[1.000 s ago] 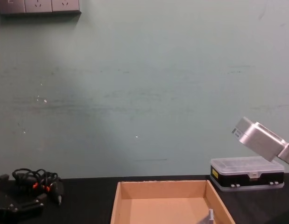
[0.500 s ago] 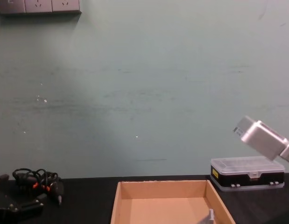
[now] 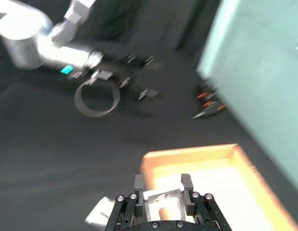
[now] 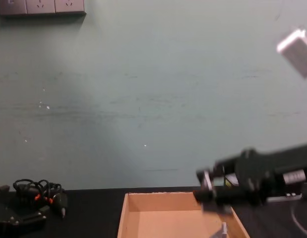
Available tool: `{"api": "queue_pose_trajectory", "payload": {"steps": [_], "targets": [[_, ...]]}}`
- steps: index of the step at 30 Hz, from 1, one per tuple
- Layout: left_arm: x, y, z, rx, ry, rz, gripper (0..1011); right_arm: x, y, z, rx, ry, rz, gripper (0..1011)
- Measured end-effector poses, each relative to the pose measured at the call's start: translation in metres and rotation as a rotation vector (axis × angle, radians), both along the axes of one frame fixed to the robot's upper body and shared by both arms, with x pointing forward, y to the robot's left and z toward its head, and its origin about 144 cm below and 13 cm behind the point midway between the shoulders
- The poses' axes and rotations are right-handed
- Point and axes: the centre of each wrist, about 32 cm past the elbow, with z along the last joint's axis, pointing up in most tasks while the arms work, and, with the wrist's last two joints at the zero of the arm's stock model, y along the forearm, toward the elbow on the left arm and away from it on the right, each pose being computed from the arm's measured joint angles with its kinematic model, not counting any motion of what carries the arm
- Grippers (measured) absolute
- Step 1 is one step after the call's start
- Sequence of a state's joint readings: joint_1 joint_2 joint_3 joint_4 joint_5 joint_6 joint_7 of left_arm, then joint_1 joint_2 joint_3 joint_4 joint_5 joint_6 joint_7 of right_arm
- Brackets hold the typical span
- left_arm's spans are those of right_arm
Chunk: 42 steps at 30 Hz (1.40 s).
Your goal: Use one hand to pick up the angle iron from the table and place it into the box.
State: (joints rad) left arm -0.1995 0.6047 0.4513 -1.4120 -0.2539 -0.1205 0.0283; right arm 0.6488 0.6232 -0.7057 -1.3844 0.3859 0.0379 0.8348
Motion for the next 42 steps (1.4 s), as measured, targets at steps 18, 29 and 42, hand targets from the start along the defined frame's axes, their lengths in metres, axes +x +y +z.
{"api": "queue_pose_trajectory", "payload": {"steps": [18, 29, 42], "targets": [[0.000, 0.000, 0.000, 0.000, 0.000, 0.000, 1000, 0.042, 0.045, -0.008, 0.112, 0.041, -0.303, 451], [0.000, 0.000, 0.000, 0.000, 0.000, 0.000, 1000, 0.062, 0.073, -0.041, 0.029, 0.159, -0.250, 451], [0.000, 0.000, 0.000, 0.000, 0.000, 0.000, 1000, 0.066, 0.084, -0.061, -0.042, 0.208, -0.215, 451]]}}
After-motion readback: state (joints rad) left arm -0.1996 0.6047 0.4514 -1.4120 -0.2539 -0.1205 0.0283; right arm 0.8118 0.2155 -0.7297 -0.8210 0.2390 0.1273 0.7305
